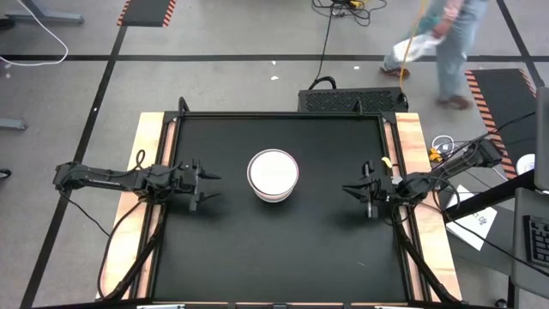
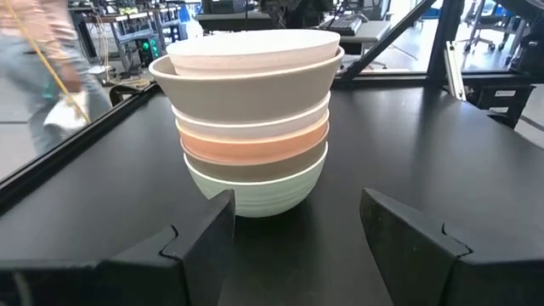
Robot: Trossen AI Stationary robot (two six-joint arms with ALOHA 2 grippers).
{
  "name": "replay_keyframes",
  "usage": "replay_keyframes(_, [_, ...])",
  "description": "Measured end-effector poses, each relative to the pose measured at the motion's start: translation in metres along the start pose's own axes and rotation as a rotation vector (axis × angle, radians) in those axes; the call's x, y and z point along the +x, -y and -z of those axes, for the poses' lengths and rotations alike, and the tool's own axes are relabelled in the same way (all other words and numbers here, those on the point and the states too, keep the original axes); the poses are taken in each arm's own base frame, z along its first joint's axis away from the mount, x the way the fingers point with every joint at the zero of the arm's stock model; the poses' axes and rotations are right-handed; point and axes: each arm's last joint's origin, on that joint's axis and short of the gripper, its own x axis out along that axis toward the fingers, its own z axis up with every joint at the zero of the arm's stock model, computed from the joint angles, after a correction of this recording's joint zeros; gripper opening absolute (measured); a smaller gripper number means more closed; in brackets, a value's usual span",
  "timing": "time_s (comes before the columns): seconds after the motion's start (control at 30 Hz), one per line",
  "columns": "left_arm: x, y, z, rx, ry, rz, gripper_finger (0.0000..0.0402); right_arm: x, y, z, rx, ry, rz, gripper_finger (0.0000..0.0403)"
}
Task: Nest bowls inside each other
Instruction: Return to Home Position
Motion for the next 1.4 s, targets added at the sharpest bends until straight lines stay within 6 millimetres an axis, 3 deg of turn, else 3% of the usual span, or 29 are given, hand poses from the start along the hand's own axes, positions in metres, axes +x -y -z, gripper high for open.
replay_keyframes(0.7, [0.000, 0.000, 0.000, -0.001, -0.005, 0.000, 0.0253, -0.009, 0.005, -0.003, 0.001, 0.008, 0.009, 0.0020])
replay_keyframes(0.93, [0.000, 0.000, 0.001, 0.084, -0.011, -0.001, 0.0253, -0.013, 0.005, 0.002, -0.010, -0.044, -0.008, 0.0020])
replay_keyframes(1.17, [0.000, -0.007, -0.004, 0.102, 0.032, -0.163, 0.0253, -0.018, 0.007, -0.001, -0.004, -0.020, -0.009, 0.0020])
replay_keyframes(1.4, [0.000, -0.016, -0.003, 0.139, 0.016, -0.175, 0.0253, -0.023, 0.014, 0.003, -0.017, -0.051, 0.029, 0.0020])
